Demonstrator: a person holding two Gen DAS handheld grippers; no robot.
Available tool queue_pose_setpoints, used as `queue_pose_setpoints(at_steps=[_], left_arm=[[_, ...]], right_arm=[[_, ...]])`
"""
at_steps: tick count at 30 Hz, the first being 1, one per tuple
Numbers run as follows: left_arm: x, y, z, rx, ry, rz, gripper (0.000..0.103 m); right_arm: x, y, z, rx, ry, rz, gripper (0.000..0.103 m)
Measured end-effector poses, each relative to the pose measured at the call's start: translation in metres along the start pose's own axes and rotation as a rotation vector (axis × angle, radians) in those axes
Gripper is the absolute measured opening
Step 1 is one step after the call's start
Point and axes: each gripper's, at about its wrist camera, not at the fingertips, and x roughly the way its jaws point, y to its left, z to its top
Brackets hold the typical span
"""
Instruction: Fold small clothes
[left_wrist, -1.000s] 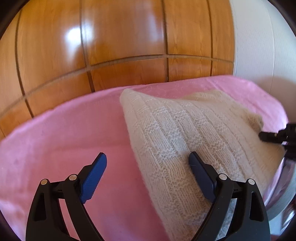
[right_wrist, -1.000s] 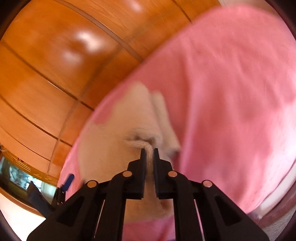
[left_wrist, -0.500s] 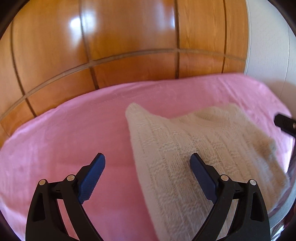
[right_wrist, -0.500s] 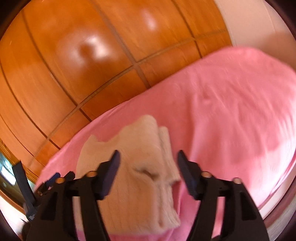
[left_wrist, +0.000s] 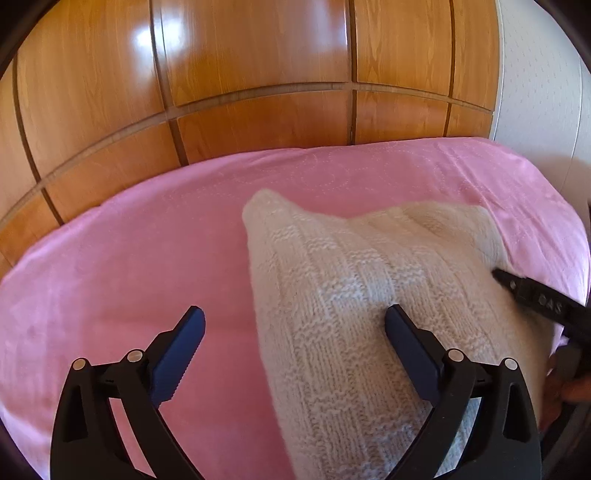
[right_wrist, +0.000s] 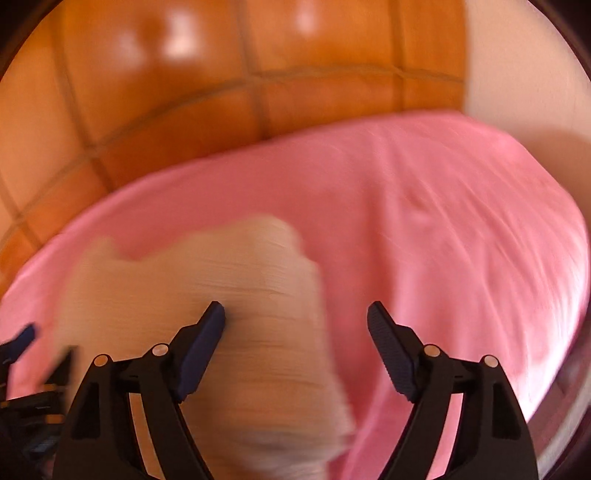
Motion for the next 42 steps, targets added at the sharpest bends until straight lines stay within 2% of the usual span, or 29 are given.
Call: queue_pose_setpoints(at_steps=[3,7,10,14,17,19,21,24,26,27,30,32,35,39,42], left_arm=[[0.002,-0.004,-0.002,0.0,-0.008,0.01,0.098],[0.0,-0.004,-0.002,-0.002,0.002,0.007,0.098],[-0.007,-0.002,0.007,0.007,0.027,0.022,0.098],[-0.022,-0.012,0.019,0.037,-0.004,0.025,0.098],[-0.014,-0.025,0.022,0.097,-0.002,0.035,0.098],[0.008,-0.033,0.018,0.147,0.034,0.05,0.099],[0.021,-0.021,0.013,0.094,0.022,0.013,0.1],[0.048,0.021,0.005,-0.15,0.133,-0.199,0.1],[0.06,0.037,0.001,-0.219,0.166,-0.308,0.1],[0.06,0.04,-0.001,-0.226,0.152,-0.34,0.1],[0.05,0.043,-0.013,-0.23,0.091,-0.384,0.1],[0.04,0.051,-0.027,-0.313,0.066,-0.43,0.1],[0.023,0.049,-0.044,-0.367,0.051,-0.444,0.1],[0.007,0.047,-0.053,-0.321,0.051,-0.439,0.1],[-0.001,0.051,-0.062,-0.29,0.052,-0.438,0.1]], right_arm=[[0.012,-0.031,-0.024,0.163,-0.003,0.111,0.085],[0.007,-0.03,-0.024,0.135,-0.032,0.078,0.087],[0.007,-0.032,-0.025,0.147,-0.036,0.093,0.089],[0.003,-0.03,-0.027,0.141,-0.055,0.09,0.089],[0.001,-0.027,-0.028,0.145,-0.062,0.091,0.09],[0.001,-0.026,-0.028,0.143,-0.064,0.09,0.09],[0.0,-0.027,-0.029,0.143,-0.062,0.092,0.09],[0.0,-0.026,-0.029,0.139,-0.062,0.091,0.09],[-0.001,-0.024,-0.03,0.131,-0.065,0.089,0.091],[0.0,-0.024,-0.03,0.129,-0.067,0.088,0.092],[0.001,-0.023,-0.03,0.13,-0.074,0.087,0.093],[0.001,-0.024,-0.031,0.128,-0.075,0.091,0.093],[0.0,-0.026,-0.031,0.127,-0.069,0.104,0.093],[-0.008,-0.034,-0.03,0.169,-0.033,0.163,0.097],[-0.019,-0.039,-0.035,0.165,0.005,0.261,0.097]])
